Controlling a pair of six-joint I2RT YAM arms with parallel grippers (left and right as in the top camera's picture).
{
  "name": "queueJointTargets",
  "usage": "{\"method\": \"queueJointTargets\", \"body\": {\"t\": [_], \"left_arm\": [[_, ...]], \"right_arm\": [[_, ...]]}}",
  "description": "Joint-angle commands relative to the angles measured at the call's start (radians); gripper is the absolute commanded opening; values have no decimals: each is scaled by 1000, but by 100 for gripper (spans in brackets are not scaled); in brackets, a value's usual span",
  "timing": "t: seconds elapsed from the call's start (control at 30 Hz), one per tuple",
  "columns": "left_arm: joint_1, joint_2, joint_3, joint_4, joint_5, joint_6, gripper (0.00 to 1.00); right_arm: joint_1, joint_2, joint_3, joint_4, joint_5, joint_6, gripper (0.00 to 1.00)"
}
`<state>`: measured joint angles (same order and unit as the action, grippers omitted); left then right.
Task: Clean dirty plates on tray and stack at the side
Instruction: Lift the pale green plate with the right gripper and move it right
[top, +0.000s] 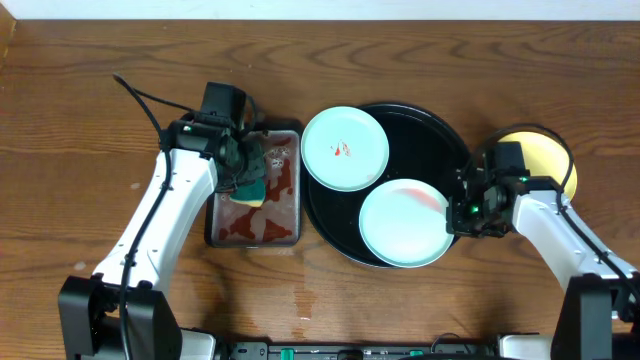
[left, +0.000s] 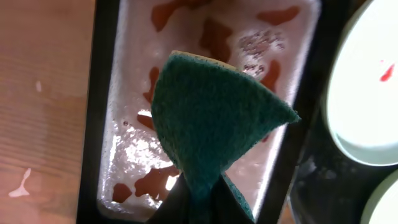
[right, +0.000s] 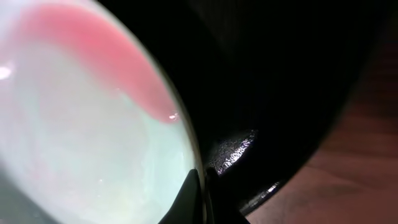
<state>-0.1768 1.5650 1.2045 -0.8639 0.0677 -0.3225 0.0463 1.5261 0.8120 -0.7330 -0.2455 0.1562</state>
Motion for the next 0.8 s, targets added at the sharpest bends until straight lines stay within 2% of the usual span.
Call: {"method": "queueJointTargets", "body": {"t": [0.0,0.5,0.77], "left_arm": [[6,-16,-28,19,-13,58,7],[8,-16,-137,124,-61,68,7],[8,-10,-161,163,-61,68,7]], "right_arm": [[7,-59,58,-9,70,-4,1],[8,-307,174,-7,449,-76,1],[8,-330,175,7,606,-98,1]]}}
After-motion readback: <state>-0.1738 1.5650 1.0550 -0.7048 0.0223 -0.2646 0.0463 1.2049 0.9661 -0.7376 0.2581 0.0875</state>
